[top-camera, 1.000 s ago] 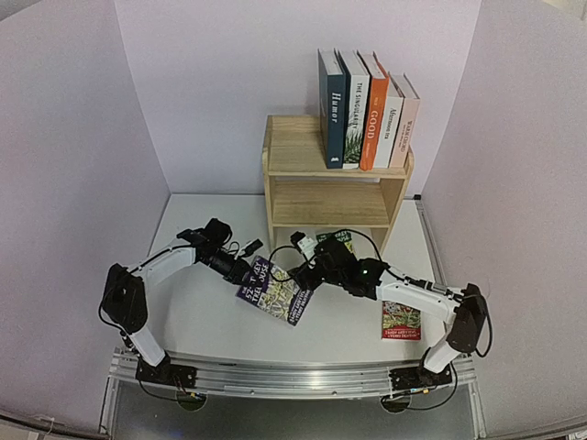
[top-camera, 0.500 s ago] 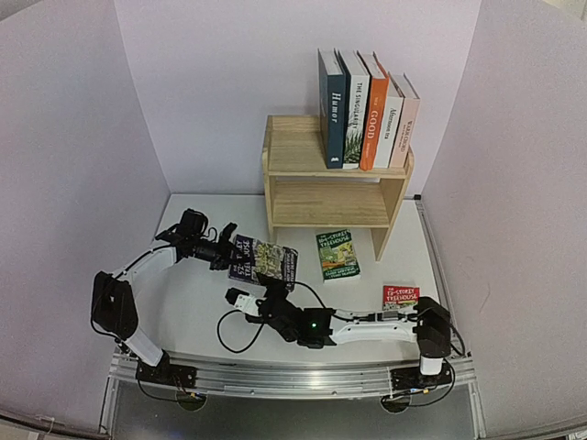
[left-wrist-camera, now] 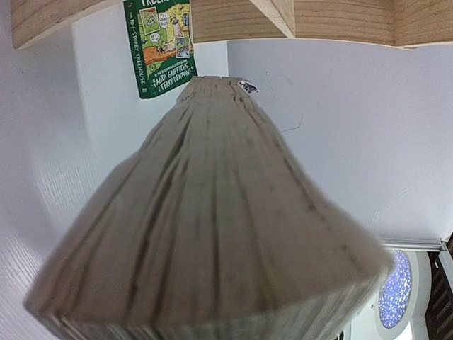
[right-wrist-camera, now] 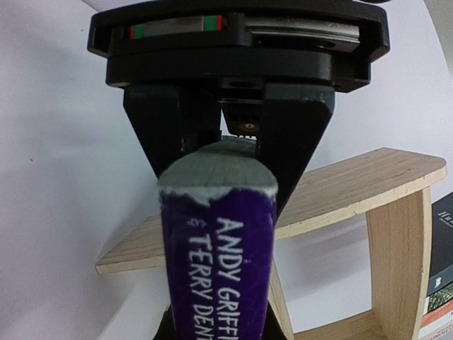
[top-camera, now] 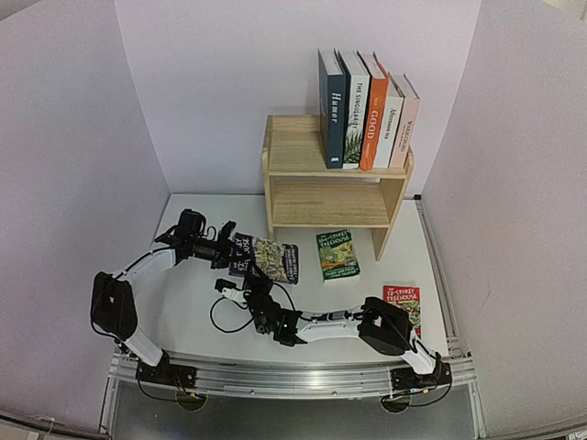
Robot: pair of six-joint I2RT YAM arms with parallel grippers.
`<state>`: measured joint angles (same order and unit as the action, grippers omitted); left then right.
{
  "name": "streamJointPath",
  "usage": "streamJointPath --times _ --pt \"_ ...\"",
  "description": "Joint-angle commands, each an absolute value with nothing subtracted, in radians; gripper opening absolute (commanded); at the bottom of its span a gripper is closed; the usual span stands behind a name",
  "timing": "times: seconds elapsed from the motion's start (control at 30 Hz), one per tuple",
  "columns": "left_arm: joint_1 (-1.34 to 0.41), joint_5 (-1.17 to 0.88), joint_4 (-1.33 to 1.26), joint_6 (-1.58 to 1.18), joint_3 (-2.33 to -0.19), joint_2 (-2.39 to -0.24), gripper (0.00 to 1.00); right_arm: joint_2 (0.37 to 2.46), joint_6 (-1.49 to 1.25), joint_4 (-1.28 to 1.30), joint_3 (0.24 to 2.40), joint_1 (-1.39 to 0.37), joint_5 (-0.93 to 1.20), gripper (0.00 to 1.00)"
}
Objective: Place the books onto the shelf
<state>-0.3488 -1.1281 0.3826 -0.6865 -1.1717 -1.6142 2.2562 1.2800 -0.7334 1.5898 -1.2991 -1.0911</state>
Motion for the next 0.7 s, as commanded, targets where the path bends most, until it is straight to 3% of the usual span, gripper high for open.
streamJointPath --times 0.0,0.03,0.1,0.37,0.57,0.67 --pt "-0.348 -1.159 0.391 -0.659 -1.185 -1.553 0.47 2.174 1.362 -0.917 1.566 -1.287 -1.181 0.00" --pt "-0.341 -1.136 0.424 -0.637 -1.191 -1.549 0.70 2.146 1.351 -0.915 1.533 -1.287 -1.182 0.00" --pt "-0.316 -1.085 0.485 -0.572 -1.205 -1.542 0.97 2.072 1.342 -0.883 1.478 -1.289 -1.186 0.00" --pt "-0.239 -0.850 0.845 -0.173 -1.428 -1.519 1.00 1.721 1.137 -0.312 1.357 -1.290 -1.077 0.00" --pt "-0.235 -0.830 0.858 -0.132 -1.399 -1.488 1.00 1.550 0.855 0.358 1.573 -1.206 -0.802 0.00" --pt "-0.235 -0.836 0.847 -0.137 -1.394 -1.493 1.00 1.546 0.978 0.380 1.603 -1.125 -0.790 0.00"
